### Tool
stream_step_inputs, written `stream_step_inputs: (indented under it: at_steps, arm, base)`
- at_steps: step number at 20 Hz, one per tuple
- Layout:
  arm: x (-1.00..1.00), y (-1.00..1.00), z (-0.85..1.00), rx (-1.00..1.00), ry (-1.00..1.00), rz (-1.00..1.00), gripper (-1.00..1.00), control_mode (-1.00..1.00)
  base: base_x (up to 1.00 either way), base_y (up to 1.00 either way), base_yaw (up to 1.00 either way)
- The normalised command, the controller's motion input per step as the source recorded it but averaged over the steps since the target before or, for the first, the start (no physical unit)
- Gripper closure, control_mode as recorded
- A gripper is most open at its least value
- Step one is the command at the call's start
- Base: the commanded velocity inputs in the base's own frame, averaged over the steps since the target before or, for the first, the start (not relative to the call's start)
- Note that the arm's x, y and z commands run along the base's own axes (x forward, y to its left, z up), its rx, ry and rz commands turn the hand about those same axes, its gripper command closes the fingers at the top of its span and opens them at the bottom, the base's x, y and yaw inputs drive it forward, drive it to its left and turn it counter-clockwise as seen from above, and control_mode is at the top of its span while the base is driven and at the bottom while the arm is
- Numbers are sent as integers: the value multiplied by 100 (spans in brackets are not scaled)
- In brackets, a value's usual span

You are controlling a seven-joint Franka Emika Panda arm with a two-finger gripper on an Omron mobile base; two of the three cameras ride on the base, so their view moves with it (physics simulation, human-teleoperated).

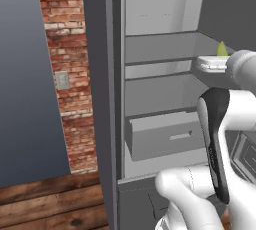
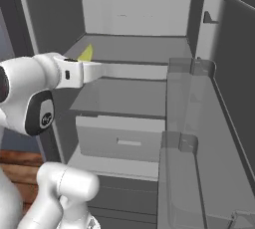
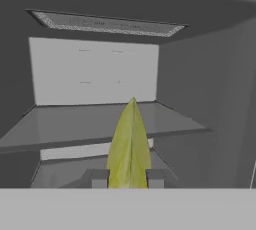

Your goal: There is a bowl on the dining counter. Grab a lemon wedge from the fridge and place it in the bowl. Then get the liquor bottle and glass cup from the cabinet and place them next to the bowl.

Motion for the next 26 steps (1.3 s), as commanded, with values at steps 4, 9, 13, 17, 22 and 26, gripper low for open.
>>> stream_step_inputs:
  at_steps: [4, 9, 13, 17, 22, 26]
  arm:
    - [-100, 15, 0, 0, 0, -1, 100, -100]
    - [0, 0, 0, 0, 0, 0, 100, 100]
    - [0, 0, 0, 0, 0, 0, 100, 100]
    - [0, 0, 0, 0, 0, 0, 100, 100]
    - [0, 0, 0, 0, 0, 0, 100, 100]
    - [0, 0, 0, 0, 0, 0, 100, 100]
  base:
    - [0, 0, 0]
    - [-100, 31, -2]
    - [-100, 50, -2]
    - [-100, 58, -3]
    - [-100, 68, -6]
    - [-100, 66, -5]
